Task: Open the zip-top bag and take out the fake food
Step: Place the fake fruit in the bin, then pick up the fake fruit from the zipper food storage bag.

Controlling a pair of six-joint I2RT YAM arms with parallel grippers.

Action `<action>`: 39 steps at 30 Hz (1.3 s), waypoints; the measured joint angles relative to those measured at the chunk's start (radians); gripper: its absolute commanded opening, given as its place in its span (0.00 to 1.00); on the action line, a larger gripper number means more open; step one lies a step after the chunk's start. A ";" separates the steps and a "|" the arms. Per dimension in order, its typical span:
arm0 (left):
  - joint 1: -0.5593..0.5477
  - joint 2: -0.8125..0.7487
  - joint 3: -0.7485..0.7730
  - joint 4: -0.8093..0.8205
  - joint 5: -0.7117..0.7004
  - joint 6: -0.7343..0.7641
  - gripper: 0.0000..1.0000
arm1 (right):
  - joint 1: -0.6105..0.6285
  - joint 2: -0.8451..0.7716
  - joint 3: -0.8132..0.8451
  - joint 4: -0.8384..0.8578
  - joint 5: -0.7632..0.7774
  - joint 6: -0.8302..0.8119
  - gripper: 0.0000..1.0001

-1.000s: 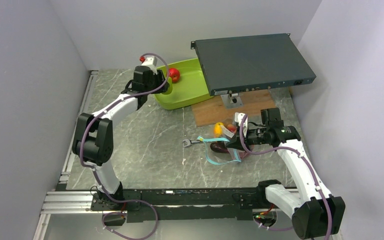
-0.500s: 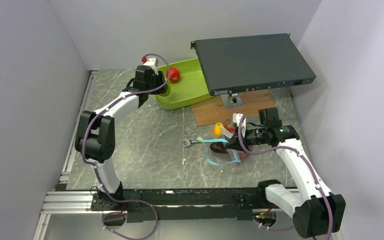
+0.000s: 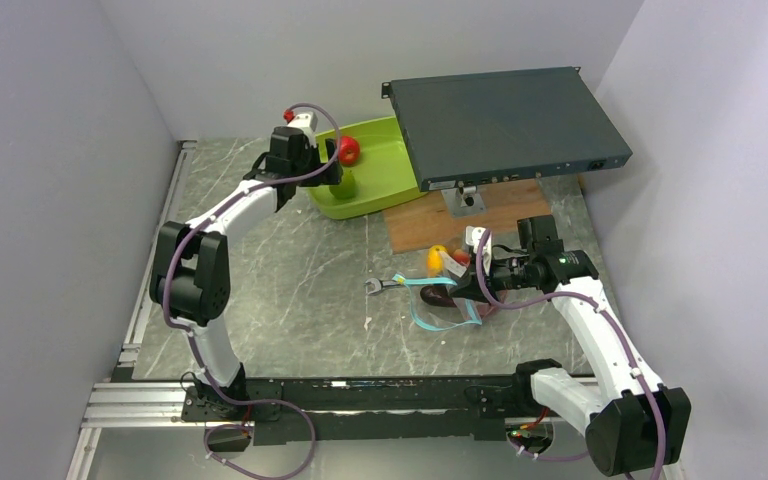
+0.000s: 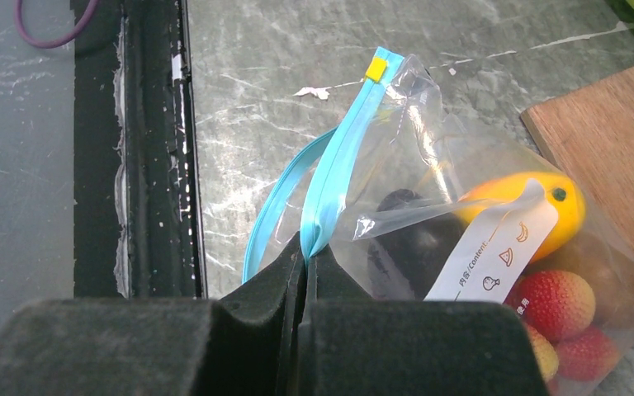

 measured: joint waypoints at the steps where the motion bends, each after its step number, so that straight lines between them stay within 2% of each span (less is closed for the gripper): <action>1: 0.000 0.000 0.000 -0.002 0.002 0.001 1.00 | 0.000 0.000 0.000 0.000 0.000 0.000 0.00; 6: 0.000 -0.046 -0.060 0.023 0.033 0.002 1.00 | 0.000 0.000 0.000 0.000 0.001 0.000 0.00; 13: 0.000 -0.296 -0.312 0.130 0.168 -0.034 0.99 | 0.000 0.000 0.000 0.000 0.003 0.000 0.00; 16: 0.001 -0.409 -0.440 0.230 0.255 -0.065 0.88 | 0.000 0.000 0.000 0.000 0.003 0.000 0.00; 21: -0.017 -0.578 -0.643 0.350 0.400 -0.114 0.87 | 0.000 0.000 0.000 0.000 0.004 -0.001 0.00; 24: -0.083 -0.676 -0.727 0.386 0.442 -0.121 0.89 | 0.000 0.000 0.000 -0.001 0.007 -0.006 0.00; 29: -0.266 -0.853 -0.885 0.518 0.461 -0.122 0.89 | 0.000 0.000 0.000 -0.002 0.008 -0.009 0.00; 35: -0.473 -0.859 -1.022 0.686 0.422 -0.093 0.88 | 0.000 0.000 0.000 -0.004 0.008 -0.018 0.00; 39: -0.566 -0.826 -1.043 0.741 0.356 -0.035 0.88 | 0.000 0.000 0.000 -0.005 0.009 -0.024 0.00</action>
